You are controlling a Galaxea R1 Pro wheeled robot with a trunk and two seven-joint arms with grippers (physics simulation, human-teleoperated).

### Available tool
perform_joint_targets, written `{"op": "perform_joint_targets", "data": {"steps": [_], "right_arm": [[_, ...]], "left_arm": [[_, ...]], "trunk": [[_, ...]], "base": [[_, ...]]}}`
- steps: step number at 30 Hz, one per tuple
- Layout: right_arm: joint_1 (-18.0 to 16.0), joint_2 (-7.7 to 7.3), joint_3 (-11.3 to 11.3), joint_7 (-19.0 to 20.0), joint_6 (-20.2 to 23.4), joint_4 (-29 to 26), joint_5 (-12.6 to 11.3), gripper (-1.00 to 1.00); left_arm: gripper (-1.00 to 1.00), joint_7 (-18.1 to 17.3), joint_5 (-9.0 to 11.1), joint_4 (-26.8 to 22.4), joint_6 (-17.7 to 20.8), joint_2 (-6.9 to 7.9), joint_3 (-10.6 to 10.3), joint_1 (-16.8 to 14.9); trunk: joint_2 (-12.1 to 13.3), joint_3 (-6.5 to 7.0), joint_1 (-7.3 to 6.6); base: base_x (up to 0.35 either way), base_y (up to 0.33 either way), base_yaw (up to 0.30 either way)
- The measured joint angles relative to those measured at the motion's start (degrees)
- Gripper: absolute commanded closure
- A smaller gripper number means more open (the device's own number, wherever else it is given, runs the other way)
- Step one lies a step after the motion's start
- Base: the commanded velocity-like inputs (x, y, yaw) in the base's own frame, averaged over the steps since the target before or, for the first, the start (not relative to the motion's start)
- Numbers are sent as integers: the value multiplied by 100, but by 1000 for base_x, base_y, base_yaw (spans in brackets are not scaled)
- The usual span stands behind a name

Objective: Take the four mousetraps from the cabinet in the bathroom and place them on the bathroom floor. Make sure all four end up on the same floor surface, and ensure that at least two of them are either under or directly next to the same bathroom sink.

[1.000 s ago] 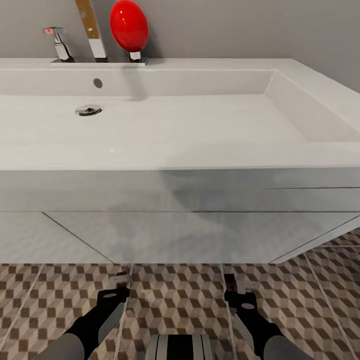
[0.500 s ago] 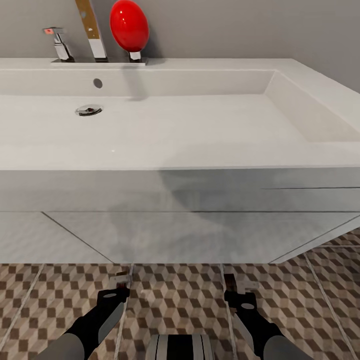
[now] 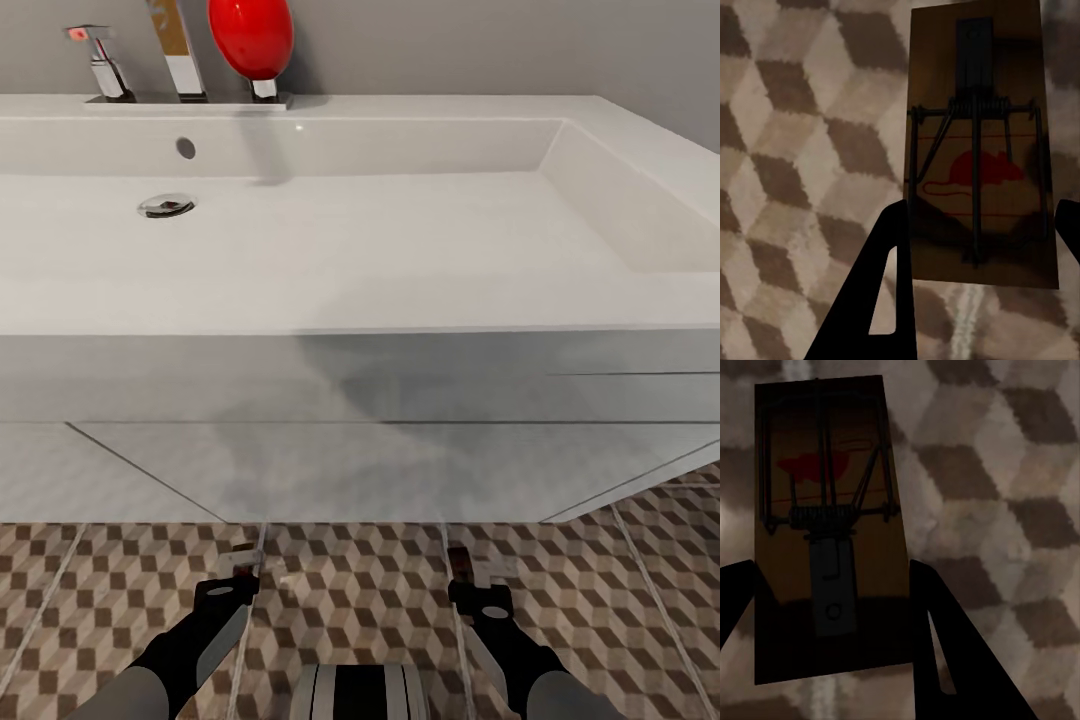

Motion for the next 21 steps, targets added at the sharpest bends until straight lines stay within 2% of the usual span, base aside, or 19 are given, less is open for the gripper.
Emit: {"op": "perform_joint_targets", "data": {"steps": [21], "right_arm": [[1, 0, -3, 10, -70, -4, 30, 100]], "left_arm": [[100, -5, -3, 9, 0, -1, -29, 0]], "trunk": [[0, 0, 0]], "base": [[25, 0, 0]]}}
